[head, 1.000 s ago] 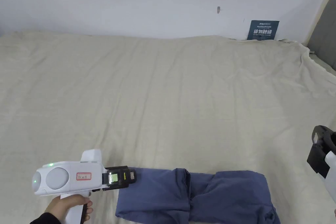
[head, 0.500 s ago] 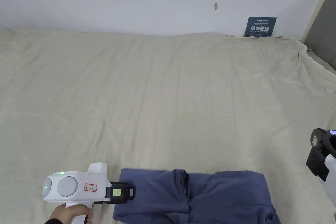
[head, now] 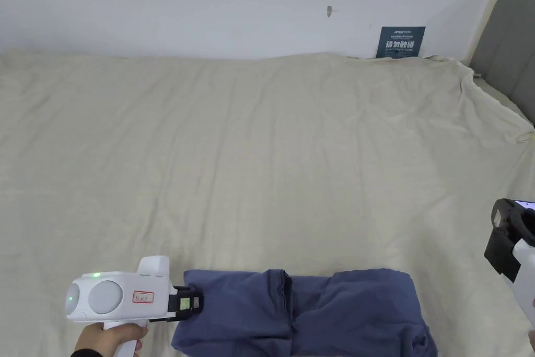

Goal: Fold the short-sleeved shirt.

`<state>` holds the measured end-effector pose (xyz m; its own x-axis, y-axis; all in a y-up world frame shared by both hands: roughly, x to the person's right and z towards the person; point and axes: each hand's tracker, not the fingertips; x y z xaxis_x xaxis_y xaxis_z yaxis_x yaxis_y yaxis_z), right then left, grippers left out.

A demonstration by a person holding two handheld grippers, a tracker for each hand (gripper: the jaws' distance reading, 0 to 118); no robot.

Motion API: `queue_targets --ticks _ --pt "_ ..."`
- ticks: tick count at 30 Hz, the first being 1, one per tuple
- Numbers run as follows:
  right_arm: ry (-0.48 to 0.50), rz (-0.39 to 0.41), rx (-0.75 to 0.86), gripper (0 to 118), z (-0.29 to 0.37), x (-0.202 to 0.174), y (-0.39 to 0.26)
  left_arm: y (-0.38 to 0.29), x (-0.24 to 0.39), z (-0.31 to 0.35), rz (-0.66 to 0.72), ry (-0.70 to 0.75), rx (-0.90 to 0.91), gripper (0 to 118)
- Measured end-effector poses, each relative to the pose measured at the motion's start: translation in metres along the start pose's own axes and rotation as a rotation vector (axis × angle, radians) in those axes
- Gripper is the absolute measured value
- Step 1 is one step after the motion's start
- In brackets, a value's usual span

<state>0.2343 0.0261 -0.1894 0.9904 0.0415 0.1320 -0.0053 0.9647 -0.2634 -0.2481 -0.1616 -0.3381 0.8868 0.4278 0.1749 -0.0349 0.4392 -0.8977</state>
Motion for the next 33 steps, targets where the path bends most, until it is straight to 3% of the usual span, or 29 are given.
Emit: queue_targets --ticks 5,17,21,26,33 --pt "0.008 -0.005 0.01 0 0.003 -0.004 0.005 0.0 -0.015 0.034 0.05 0.018 0.045 3" --pt "0.059 -0.009 0.022 0 -0.004 -0.019 0.007 -0.006 -0.053 0.136 0.08 0.218 0.115 3" --pt "0.073 -0.011 0.023 0 -0.004 -0.02 0.007 -0.003 -0.03 0.132 0.058 0.204 0.121 3" --pt "0.081 -0.006 0.03 0 -0.001 -0.023 0.009 0.019 0.045 0.122 -0.036 0.099 0.114 3" --pt "0.073 -0.018 0.033 0 0.004 -0.014 0.006 0.04 0.129 0.055 -0.149 -0.006 0.036 3"
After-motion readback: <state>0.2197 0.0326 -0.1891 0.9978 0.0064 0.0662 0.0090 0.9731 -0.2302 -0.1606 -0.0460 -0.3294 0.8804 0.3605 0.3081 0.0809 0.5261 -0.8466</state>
